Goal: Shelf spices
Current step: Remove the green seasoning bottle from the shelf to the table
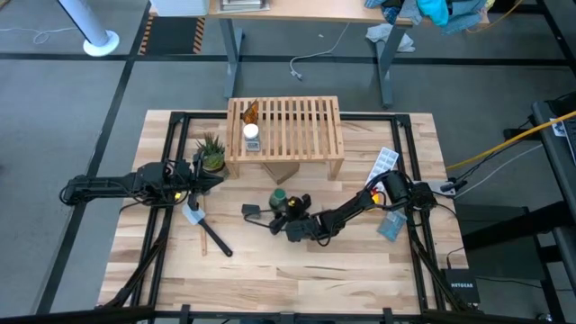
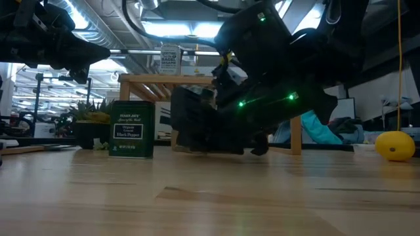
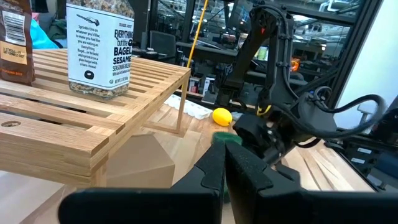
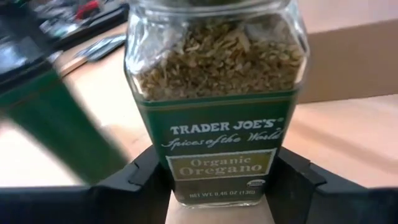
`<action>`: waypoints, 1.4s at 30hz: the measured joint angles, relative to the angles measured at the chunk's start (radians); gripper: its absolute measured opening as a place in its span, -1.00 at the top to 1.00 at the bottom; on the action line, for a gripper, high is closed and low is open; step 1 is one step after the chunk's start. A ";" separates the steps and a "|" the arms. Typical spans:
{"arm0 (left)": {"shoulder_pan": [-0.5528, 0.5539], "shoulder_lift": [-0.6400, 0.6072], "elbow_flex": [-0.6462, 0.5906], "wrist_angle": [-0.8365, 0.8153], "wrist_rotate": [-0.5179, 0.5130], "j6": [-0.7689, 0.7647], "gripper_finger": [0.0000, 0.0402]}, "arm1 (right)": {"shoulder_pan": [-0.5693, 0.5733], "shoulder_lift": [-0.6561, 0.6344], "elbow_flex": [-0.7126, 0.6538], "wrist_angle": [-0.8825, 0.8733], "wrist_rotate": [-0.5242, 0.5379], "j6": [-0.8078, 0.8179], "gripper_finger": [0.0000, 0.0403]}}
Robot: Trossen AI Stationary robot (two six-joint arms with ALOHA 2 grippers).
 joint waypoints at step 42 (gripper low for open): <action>0.000 0.000 0.000 0.000 0.000 0.000 0.97 | 0.001 0.036 0.152 -0.262 -0.090 -0.161 -0.51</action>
